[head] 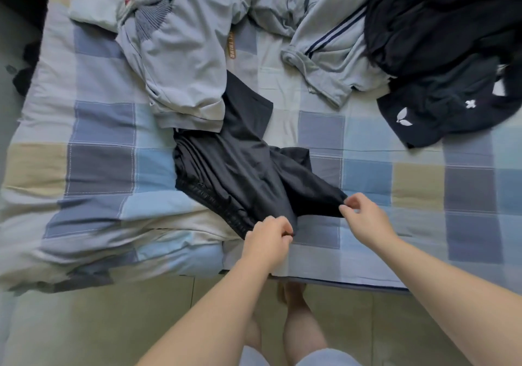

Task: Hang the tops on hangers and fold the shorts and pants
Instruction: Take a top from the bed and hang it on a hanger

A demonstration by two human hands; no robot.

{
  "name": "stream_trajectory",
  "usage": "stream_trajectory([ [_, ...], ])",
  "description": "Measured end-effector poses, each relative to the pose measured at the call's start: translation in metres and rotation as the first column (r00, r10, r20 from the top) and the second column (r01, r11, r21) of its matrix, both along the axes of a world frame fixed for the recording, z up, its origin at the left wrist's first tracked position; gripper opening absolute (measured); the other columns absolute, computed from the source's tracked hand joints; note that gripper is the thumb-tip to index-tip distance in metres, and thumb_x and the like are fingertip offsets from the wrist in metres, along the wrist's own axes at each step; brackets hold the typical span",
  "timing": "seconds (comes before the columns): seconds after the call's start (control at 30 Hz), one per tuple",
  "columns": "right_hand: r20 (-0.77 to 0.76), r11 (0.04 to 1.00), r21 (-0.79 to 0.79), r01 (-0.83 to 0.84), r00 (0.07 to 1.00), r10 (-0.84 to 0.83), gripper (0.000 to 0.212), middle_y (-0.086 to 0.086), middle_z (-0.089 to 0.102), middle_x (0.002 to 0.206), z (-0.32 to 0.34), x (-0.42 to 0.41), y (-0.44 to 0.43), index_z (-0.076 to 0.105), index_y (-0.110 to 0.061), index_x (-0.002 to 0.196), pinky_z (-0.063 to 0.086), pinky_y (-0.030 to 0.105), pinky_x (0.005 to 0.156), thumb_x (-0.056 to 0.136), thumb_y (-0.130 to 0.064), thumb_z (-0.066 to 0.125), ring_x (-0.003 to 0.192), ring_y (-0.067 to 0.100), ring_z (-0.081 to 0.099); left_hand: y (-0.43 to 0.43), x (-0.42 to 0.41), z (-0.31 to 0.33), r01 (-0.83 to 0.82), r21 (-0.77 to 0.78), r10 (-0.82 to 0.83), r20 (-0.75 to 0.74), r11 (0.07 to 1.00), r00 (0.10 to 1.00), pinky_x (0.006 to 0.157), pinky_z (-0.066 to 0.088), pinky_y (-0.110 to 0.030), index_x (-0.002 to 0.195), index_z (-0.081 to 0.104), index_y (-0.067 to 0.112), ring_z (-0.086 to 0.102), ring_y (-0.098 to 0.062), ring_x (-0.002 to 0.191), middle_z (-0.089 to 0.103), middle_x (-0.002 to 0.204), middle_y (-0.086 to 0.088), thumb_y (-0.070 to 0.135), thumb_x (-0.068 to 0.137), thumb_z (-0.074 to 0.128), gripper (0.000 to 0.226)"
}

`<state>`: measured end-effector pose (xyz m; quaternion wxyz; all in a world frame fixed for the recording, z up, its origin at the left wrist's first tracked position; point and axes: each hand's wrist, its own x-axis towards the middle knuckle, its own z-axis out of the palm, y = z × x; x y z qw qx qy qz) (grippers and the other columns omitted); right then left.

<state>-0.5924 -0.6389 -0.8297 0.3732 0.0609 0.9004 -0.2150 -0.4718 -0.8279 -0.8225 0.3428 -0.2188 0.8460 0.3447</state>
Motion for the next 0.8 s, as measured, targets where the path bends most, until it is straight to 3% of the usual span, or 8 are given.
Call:
stream_trajectory([
  [0.07, 0.026, 0.996, -0.083, -0.042, 0.999, 0.045, 0.032, -0.002, 0.061, 0.131, 0.004, -0.006, -0.012, 0.057, -0.022, 0.128, 0.042, 0.034, 0.095, 0.098, -0.033, 0.058, 0.120, 0.024, 0.058, -0.007, -0.011, -0.001, -0.046, -0.052, 0.045, -0.032, 0.998, 0.999, 0.099, 0.041, -0.041, 0.123, 0.057, 0.029, 0.049, -0.025, 0.123, 0.053, 0.131, 0.002, 0.036, 0.098, 0.055, 0.026],
  [0.17, 0.026, 0.981, -0.166, -0.102, 0.994, 0.108, 0.044, 0.000, 0.053, 0.145, 0.012, -0.016, -0.044, 0.049, -0.026, 0.142, 0.040, 0.035, 0.104, 0.099, -0.036, 0.056, 0.127, 0.021, 0.054, -0.037, -0.024, -0.001, -0.055, -0.149, 0.046, -0.067, 0.987, 0.997, 0.099, 0.036, -0.041, 0.129, 0.052, 0.031, 0.043, -0.024, 0.128, 0.046, 0.140, 0.004, 0.040, 0.097, 0.057, 0.034],
  [0.43, -0.015, 0.920, -0.290, -0.263, 0.963, 0.271, 0.049, -0.005, 0.052, 0.147, -0.001, -0.050, -0.183, 0.043, -0.032, 0.146, 0.040, 0.032, 0.104, 0.099, -0.043, 0.055, 0.131, 0.016, 0.051, -0.191, -0.071, -0.016, -0.090, -0.430, 0.034, -0.137, 0.898, 0.990, 0.110, 0.032, -0.044, 0.144, 0.039, 0.029, 0.026, -0.028, 0.142, 0.028, 0.159, 0.000, 0.040, 0.095, 0.061, 0.055],
  [0.57, -0.022, 0.897, -0.283, -0.339, 0.937, 0.348, 0.064, -0.003, 0.047, 0.151, -0.034, -0.065, -0.262, 0.027, -0.036, 0.153, 0.042, 0.031, 0.096, 0.097, -0.045, 0.057, 0.130, 0.020, 0.052, -0.263, -0.104, -0.041, -0.130, -0.471, 0.051, -0.177, 0.873, 0.983, 0.112, 0.030, -0.046, 0.148, 0.032, 0.033, 0.021, -0.033, 0.145, 0.016, 0.164, -0.004, 0.035, 0.093, 0.065, 0.065],
  [0.7, -0.017, 0.911, -0.336, -0.240, 0.968, 0.249, 0.084, -0.005, 0.050, 0.138, -0.073, -0.081, -0.333, 0.015, -0.035, 0.157, 0.047, 0.023, 0.074, 0.091, -0.041, 0.067, 0.117, 0.020, 0.056, -0.311, -0.129, -0.079, -0.286, -0.456, 0.192, -0.241, 0.842, 0.951, 0.116, 0.024, -0.050, 0.156, 0.017, 0.030, 0.012, -0.034, 0.149, 0.004, 0.167, -0.007, 0.038, 0.093, 0.066, 0.079],
  [0.73, -0.018, 0.912, -0.359, -0.197, 0.979, 0.205, 0.089, -0.006, 0.049, 0.140, -0.082, -0.085, -0.347, 0.012, -0.032, 0.158, 0.048, 0.024, 0.073, 0.090, -0.040, 0.069, 0.115, 0.019, 0.056, -0.321, -0.134, -0.088, -0.333, -0.465, 0.226, -0.271, 0.820, 0.936, 0.117, 0.021, -0.051, 0.156, 0.015, 0.028, 0.009, -0.034, 0.150, 0.003, 0.168, -0.007, 0.040, 0.094, 0.064, 0.080],
  [0.8, -0.014, 0.912, -0.394, -0.115, 0.993, 0.119, 0.092, -0.004, 0.049, 0.143, -0.097, -0.092, -0.368, 0.011, -0.027, 0.158, 0.052, 0.032, 0.087, 0.089, -0.037, 0.072, 0.119, 0.020, 0.056, -0.339, -0.142, -0.105, -0.374, -0.484, 0.250, -0.301, 0.791, 0.920, 0.118, 0.019, -0.051, 0.157, 0.011, 0.026, 0.008, -0.035, 0.151, 0.002, 0.168, -0.009, 0.043, 0.096, 0.060, 0.081],
])
